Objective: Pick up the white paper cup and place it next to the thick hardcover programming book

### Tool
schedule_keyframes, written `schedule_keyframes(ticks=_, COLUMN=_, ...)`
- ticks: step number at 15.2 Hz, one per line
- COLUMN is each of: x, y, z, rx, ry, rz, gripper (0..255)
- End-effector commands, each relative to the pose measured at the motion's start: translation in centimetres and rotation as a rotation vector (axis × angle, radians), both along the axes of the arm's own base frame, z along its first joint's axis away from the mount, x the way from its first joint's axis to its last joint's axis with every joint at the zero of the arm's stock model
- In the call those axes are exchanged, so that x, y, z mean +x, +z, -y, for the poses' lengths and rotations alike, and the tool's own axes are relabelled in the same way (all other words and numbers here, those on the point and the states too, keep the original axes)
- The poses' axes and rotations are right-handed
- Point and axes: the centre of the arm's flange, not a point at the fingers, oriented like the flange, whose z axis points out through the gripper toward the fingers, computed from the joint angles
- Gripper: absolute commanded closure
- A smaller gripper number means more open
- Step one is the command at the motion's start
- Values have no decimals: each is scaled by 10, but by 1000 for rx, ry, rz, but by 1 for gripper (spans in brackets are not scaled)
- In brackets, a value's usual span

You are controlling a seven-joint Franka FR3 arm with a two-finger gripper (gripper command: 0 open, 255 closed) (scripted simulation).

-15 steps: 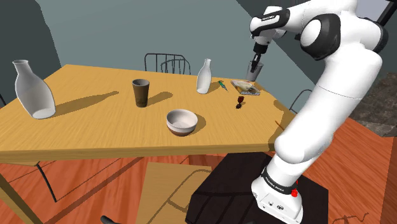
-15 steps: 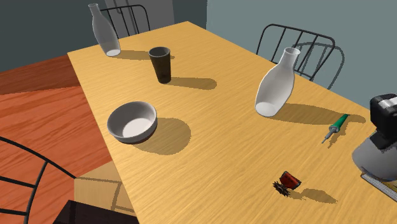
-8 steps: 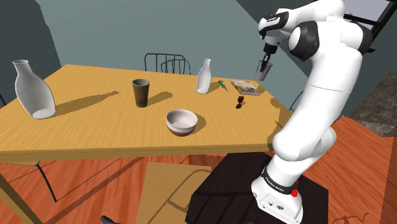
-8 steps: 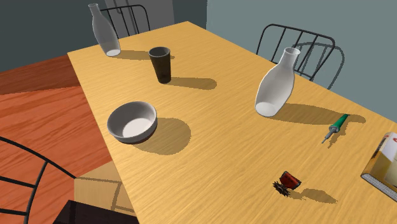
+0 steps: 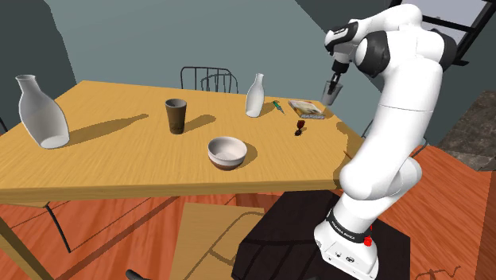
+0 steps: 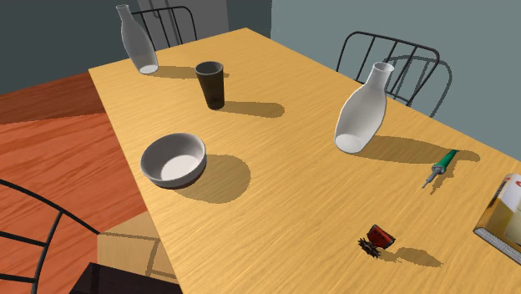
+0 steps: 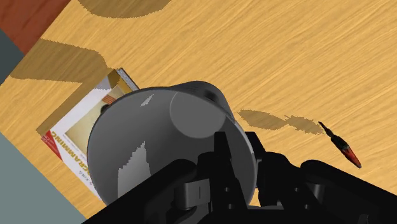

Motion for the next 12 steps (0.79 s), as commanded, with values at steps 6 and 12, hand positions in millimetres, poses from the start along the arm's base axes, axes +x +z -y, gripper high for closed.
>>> schedule_keyframes(ticks=6, x=1, y=-36, z=0, rx=-1, ry=0, rz=1, gripper=255)
schedule_keyframes(ticks=12, x=1, y=-68, z=0, rx=-1, ry=0, rz=1, gripper=255)
